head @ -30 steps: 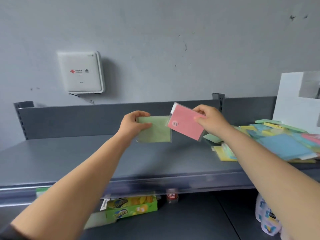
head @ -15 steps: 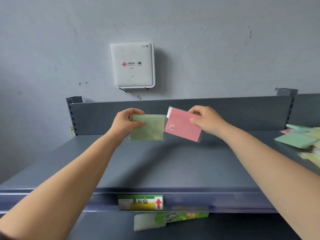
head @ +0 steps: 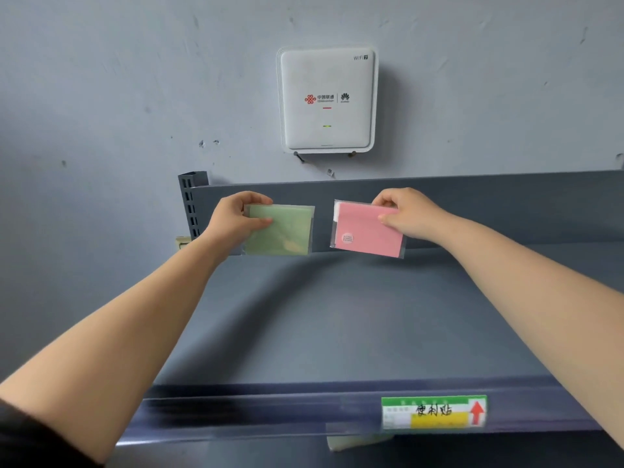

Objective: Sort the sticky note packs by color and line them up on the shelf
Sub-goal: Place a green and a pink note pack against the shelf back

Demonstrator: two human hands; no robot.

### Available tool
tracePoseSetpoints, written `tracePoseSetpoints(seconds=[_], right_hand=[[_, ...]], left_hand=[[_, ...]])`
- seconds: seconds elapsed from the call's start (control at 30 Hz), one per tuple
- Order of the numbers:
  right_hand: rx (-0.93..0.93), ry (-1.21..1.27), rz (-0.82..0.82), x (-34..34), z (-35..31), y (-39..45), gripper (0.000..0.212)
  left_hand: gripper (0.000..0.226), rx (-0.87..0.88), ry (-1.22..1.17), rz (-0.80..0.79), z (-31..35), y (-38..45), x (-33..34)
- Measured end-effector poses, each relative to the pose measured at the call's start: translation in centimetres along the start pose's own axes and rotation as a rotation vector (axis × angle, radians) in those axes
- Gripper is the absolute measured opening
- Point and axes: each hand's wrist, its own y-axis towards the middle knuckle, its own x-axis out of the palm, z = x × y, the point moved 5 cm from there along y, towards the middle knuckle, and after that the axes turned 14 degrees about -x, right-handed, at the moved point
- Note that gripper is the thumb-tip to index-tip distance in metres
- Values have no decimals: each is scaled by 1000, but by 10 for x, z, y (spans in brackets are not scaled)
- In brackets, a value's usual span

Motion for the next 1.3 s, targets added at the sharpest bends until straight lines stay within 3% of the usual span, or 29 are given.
tracePoseSetpoints(seconds=[0.5, 0.77, 1.3], right_hand=[[48, -121, -99, 48, 12, 48, 26], [8, -131, -37, 57, 20, 52, 23], [-72, -510, 3, 69, 17, 55, 20]], left_hand=[[27, 139, 451, -17, -43, 55, -17], [32, 191, 698, 2, -48, 70, -12], [37, 370, 936, 113, -43, 75, -5]])
